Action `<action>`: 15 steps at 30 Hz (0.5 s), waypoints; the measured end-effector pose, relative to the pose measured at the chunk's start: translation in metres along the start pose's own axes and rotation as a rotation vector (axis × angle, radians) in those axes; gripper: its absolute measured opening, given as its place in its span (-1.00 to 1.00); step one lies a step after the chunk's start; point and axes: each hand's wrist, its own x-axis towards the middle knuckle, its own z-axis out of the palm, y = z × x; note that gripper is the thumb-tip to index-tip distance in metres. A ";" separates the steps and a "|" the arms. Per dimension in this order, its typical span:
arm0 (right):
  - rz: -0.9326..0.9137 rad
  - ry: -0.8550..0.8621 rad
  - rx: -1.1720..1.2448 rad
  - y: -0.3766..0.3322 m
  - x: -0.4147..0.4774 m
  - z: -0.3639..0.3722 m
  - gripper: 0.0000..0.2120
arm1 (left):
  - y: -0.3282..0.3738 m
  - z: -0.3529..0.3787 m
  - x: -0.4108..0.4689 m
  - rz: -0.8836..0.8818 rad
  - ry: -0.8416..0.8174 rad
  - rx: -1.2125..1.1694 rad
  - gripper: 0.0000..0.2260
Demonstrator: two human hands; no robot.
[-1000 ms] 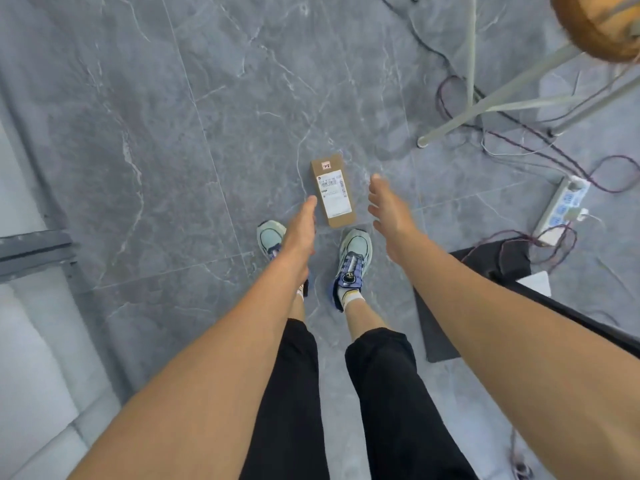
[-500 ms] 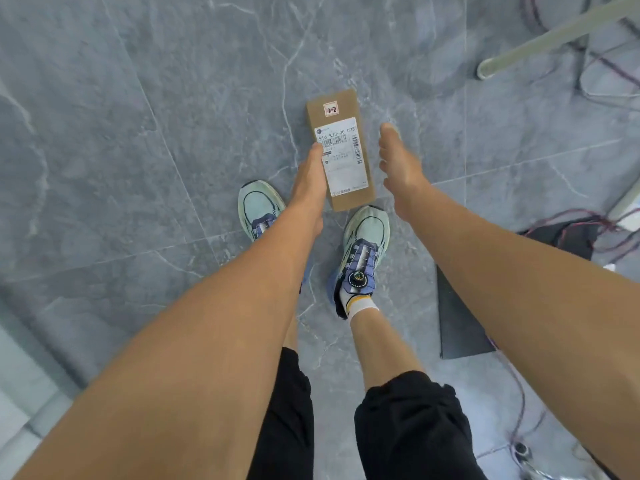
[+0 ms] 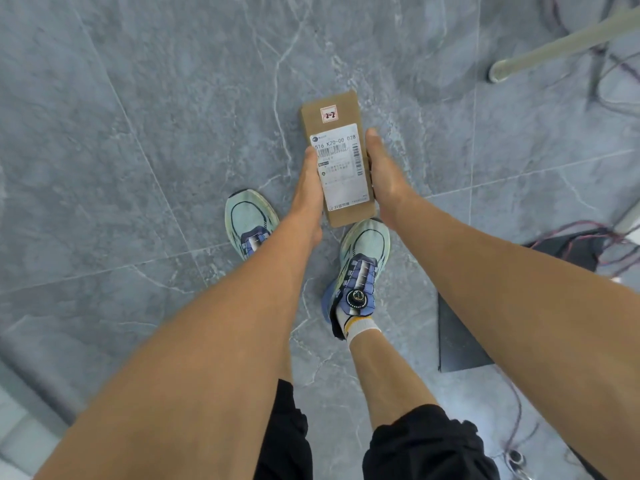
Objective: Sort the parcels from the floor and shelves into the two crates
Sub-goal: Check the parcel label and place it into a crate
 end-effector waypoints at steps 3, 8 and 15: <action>-0.014 -0.019 0.019 -0.010 -0.013 0.003 -0.42 | 0.008 -0.004 -0.012 0.027 -0.001 -0.011 -0.50; -0.088 -0.023 0.072 -0.053 -0.062 0.012 -0.44 | 0.039 -0.024 -0.056 0.158 -0.020 -0.095 -0.56; -0.265 -0.081 0.069 -0.159 -0.176 0.045 -0.44 | 0.124 -0.070 -0.176 0.400 -0.017 -0.154 -0.60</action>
